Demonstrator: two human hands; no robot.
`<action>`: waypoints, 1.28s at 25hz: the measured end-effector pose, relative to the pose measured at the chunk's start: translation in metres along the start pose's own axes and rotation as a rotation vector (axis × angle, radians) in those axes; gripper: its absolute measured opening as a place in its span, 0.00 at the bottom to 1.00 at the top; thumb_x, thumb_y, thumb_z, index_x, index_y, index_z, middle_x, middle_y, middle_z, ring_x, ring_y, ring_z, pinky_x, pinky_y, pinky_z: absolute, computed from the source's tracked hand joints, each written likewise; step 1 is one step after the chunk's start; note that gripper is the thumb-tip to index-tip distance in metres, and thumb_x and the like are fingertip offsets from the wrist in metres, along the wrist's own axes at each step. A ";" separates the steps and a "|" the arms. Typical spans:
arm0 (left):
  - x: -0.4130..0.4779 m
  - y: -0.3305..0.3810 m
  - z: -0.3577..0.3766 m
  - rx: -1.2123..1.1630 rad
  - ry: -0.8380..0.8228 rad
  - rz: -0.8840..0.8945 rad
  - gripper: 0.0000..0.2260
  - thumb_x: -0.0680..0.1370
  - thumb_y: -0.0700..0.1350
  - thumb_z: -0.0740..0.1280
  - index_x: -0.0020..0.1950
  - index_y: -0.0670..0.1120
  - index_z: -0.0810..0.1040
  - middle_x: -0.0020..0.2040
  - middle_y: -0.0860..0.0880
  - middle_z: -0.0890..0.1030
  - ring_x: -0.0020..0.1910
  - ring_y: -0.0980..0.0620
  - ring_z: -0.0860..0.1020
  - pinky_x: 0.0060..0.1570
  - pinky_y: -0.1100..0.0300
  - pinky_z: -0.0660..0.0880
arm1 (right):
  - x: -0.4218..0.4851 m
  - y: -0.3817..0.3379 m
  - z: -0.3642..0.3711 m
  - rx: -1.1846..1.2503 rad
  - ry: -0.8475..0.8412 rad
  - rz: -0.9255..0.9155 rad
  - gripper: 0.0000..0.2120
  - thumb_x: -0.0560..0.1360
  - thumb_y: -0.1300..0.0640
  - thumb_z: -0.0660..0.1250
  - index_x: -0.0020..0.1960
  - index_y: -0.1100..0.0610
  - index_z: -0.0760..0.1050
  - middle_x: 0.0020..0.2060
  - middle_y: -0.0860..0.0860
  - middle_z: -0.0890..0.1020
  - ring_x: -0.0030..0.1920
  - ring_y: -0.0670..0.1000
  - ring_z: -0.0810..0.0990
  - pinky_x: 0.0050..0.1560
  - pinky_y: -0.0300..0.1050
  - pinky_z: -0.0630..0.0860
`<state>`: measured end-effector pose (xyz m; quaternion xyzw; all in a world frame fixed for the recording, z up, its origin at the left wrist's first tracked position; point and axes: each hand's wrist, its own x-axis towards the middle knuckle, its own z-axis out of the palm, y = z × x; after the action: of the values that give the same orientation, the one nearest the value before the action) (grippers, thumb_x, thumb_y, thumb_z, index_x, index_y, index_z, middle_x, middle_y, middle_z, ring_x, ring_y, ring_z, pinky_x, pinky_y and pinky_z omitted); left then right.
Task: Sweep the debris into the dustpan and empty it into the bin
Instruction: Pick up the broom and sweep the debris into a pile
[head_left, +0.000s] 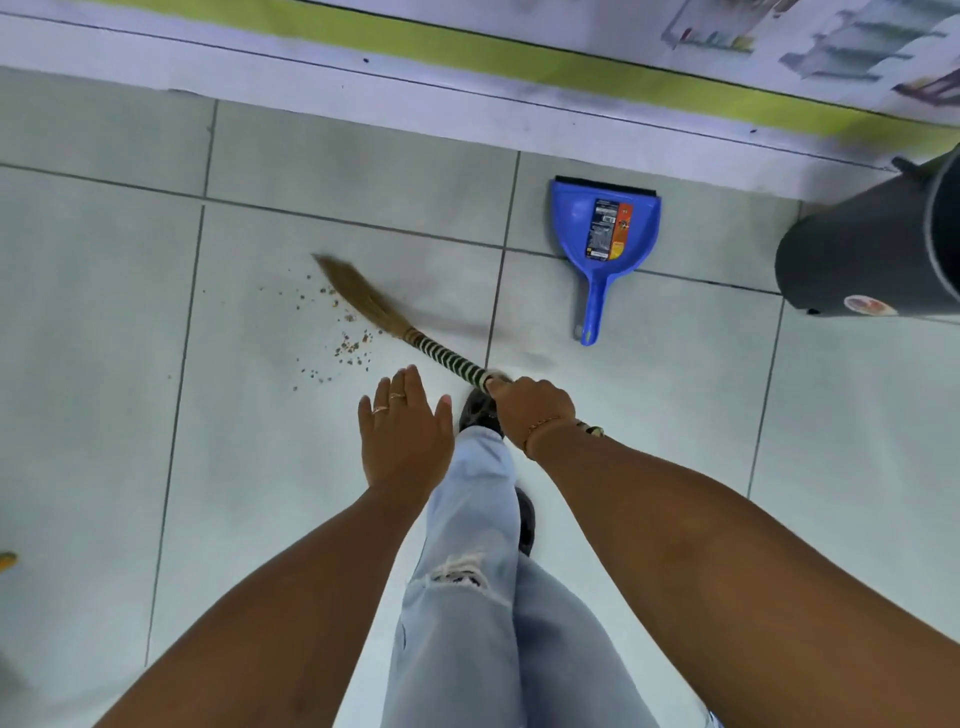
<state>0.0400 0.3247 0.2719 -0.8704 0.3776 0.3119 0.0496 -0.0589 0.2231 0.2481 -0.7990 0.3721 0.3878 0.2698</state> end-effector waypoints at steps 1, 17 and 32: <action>-0.014 -0.005 0.001 -0.022 0.004 -0.010 0.25 0.80 0.52 0.54 0.72 0.39 0.58 0.72 0.40 0.67 0.72 0.43 0.62 0.72 0.46 0.56 | -0.015 0.000 0.008 0.020 0.024 -0.018 0.23 0.80 0.61 0.53 0.74 0.51 0.61 0.64 0.59 0.75 0.62 0.62 0.75 0.58 0.53 0.73; -0.092 -0.144 0.016 -0.053 0.008 0.022 0.26 0.80 0.52 0.54 0.73 0.39 0.57 0.72 0.40 0.67 0.74 0.43 0.60 0.73 0.47 0.54 | -0.064 -0.125 0.123 0.349 0.054 0.386 0.18 0.81 0.59 0.50 0.69 0.59 0.66 0.59 0.59 0.77 0.59 0.60 0.77 0.56 0.51 0.75; -0.068 -0.278 -0.014 -0.028 0.034 0.049 0.25 0.80 0.53 0.52 0.74 0.41 0.56 0.73 0.42 0.65 0.75 0.44 0.58 0.74 0.47 0.49 | -0.053 -0.269 0.154 0.377 0.101 0.310 0.22 0.80 0.60 0.51 0.74 0.53 0.58 0.59 0.61 0.76 0.57 0.62 0.77 0.48 0.51 0.73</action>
<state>0.2026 0.5600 0.2808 -0.8668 0.3950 0.3034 0.0232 0.0700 0.5098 0.2445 -0.6864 0.5689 0.3078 0.3324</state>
